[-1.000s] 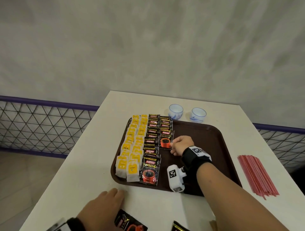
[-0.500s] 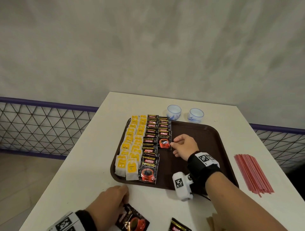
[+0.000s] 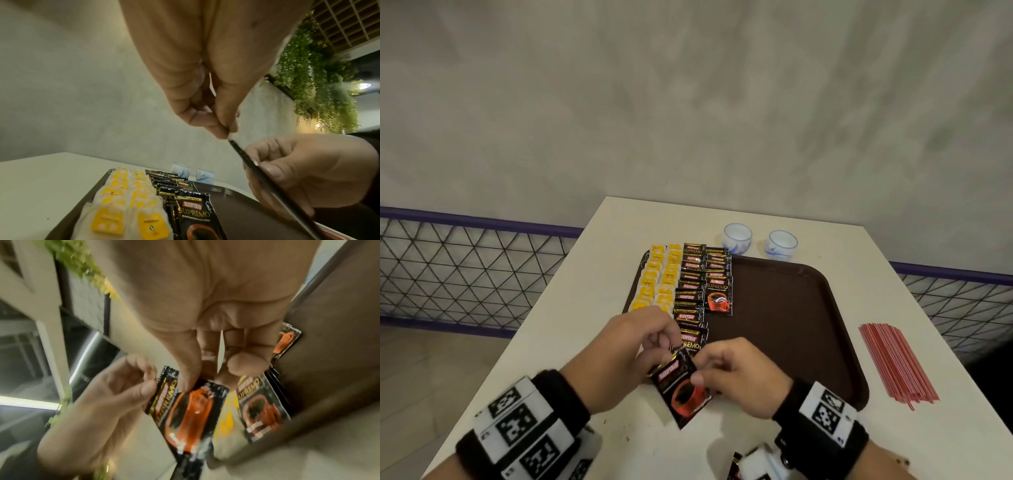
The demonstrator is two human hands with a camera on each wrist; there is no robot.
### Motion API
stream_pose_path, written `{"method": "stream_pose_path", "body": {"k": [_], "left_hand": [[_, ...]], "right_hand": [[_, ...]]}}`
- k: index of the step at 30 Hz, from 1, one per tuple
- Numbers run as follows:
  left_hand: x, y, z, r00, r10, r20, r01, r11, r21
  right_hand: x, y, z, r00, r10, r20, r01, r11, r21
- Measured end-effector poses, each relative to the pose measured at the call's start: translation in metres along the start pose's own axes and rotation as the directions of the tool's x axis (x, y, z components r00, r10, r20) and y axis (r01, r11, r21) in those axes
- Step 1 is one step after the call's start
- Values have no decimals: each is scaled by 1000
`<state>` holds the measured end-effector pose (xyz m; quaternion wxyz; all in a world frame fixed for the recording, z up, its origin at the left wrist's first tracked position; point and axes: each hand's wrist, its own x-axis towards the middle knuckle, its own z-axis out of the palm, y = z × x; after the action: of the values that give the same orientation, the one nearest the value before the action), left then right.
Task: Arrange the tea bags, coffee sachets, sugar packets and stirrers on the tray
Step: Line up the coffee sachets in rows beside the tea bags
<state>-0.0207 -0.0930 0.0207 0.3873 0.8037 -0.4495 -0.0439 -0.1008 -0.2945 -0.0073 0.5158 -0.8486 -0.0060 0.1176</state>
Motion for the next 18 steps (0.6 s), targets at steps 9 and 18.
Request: {"method": "stream_pose_path", "body": {"k": [9, 18], "left_hand": [[-40, -19, -16, 967, -164, -193, 177, 983, 51], [-104, -40, -25, 807, -546, 224, 495, 834, 244]], "right_hand": [[47, 45, -60, 776, 358, -519, -161, 908, 386], [90, 68, -56, 699, 502, -509, -323, 857, 402]]}}
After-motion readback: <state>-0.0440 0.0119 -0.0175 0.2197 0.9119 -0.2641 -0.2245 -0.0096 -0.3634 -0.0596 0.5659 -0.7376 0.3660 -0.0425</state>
